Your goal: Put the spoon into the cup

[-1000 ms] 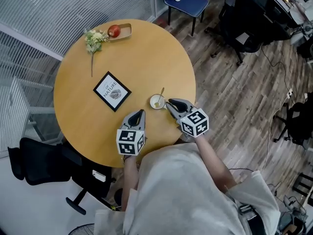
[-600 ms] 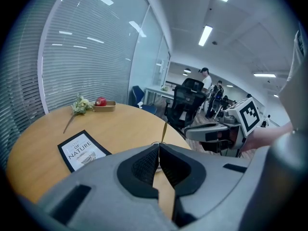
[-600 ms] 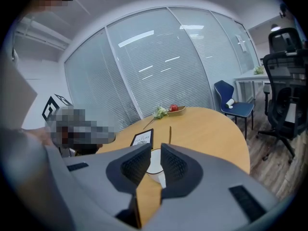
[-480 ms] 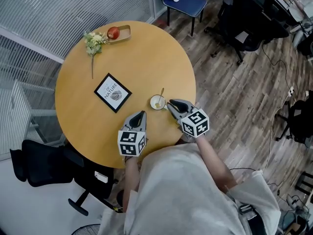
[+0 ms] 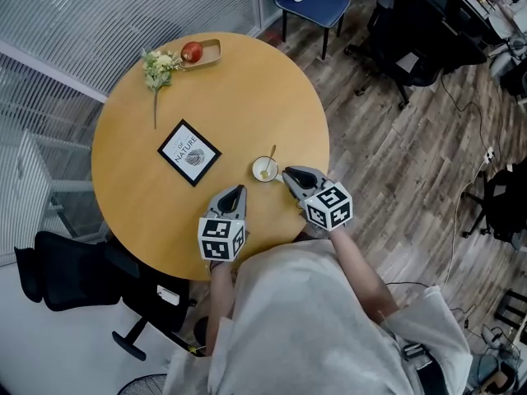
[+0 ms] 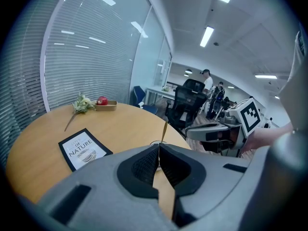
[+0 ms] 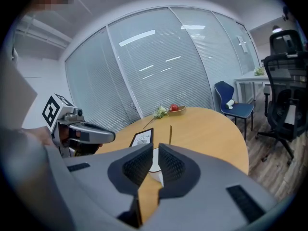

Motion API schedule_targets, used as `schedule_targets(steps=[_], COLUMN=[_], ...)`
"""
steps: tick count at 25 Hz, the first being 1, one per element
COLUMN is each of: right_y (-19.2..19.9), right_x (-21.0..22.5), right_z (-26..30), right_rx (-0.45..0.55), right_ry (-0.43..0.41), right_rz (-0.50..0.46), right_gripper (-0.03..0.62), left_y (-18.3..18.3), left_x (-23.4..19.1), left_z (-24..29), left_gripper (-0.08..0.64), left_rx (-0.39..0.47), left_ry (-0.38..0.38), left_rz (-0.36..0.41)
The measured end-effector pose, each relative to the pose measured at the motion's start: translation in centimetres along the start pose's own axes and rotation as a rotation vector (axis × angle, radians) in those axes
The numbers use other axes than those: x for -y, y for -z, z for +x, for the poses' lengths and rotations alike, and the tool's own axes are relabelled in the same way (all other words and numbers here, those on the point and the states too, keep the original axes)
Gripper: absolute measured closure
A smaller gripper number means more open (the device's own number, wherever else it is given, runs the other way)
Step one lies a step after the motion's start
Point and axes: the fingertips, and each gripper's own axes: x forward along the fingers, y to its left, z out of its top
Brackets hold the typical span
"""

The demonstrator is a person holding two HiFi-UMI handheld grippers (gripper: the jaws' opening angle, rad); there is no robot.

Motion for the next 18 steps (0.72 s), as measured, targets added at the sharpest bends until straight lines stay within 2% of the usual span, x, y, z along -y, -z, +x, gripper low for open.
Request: schedule_targets(steps=[9,18], right_y=[0.06,0.23], right_x=[-0.36,-0.28], right_z=[-0.23,-0.07], right_rx=[-0.001,0.001], right_ry=[-0.001,0.013], right_rz=[-0.009,-0.003], right_gripper=[0.592,0.595], left_y=[0.14,0.45], left_x=[0.36,0.03], left_z=[-0.07,-0.29], left_gripper=[0.551,0.551], left_rx=[-0.005,-0.007], left_ry=[0.008,0.006], left_rz=[0.005,0.007])
